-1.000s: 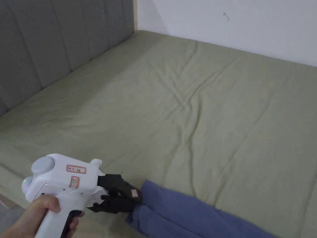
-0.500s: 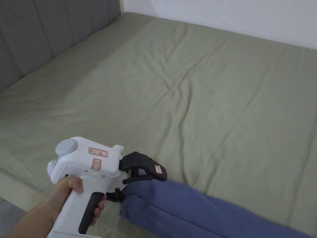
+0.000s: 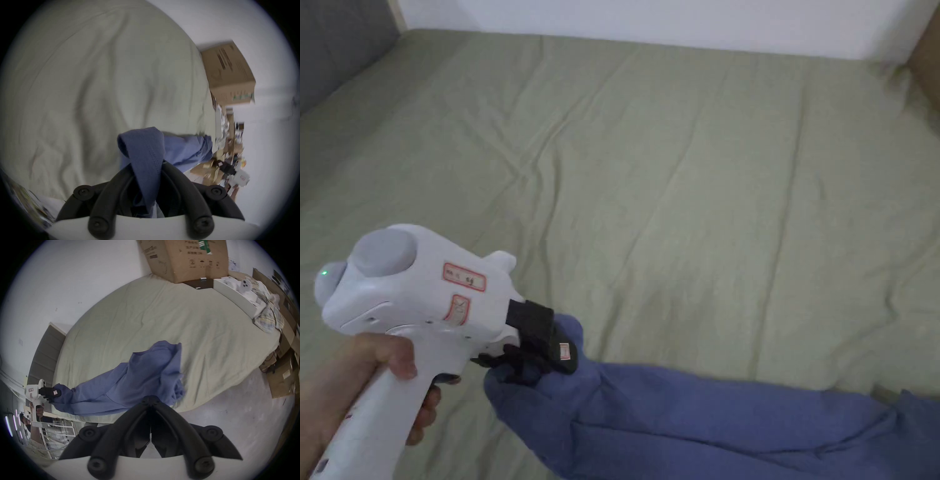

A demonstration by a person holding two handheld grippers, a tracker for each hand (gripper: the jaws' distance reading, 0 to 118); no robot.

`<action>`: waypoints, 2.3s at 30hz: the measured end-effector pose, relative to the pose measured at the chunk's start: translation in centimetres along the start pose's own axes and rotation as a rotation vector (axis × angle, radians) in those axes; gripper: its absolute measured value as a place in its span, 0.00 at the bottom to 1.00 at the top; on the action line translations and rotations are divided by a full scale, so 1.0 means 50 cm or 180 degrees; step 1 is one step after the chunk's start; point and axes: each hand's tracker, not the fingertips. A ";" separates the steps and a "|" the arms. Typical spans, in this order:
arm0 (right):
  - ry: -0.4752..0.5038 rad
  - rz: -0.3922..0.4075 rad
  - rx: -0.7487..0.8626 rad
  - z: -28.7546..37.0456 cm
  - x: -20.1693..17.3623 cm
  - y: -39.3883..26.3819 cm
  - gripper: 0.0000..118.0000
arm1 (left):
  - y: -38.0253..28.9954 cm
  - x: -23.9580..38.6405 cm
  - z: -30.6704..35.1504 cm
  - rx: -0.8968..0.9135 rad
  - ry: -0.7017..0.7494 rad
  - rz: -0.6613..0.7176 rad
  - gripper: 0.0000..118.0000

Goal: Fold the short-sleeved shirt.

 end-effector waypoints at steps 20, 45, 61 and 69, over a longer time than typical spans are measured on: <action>-0.0183 -0.0603 0.0242 0.100 0.232 -0.060 0.00 | 0.037 0.286 -0.305 -0.0490 -0.0178 -0.0174 0.98; 0.0038 -0.0313 0.0184 0.100 0.194 -0.043 0.00 | -0.175 0.352 -0.383 0.0415 0.0917 -0.1123 0.00; -0.0019 -0.0145 0.0177 0.080 0.138 -0.006 0.00 | -0.068 0.175 -0.145 0.0519 -0.1145 -0.0315 0.00; 0.0077 -0.0040 -0.0017 0.031 0.090 -0.013 0.00 | -0.093 -0.029 -0.152 0.0264 -0.1366 0.0762 0.33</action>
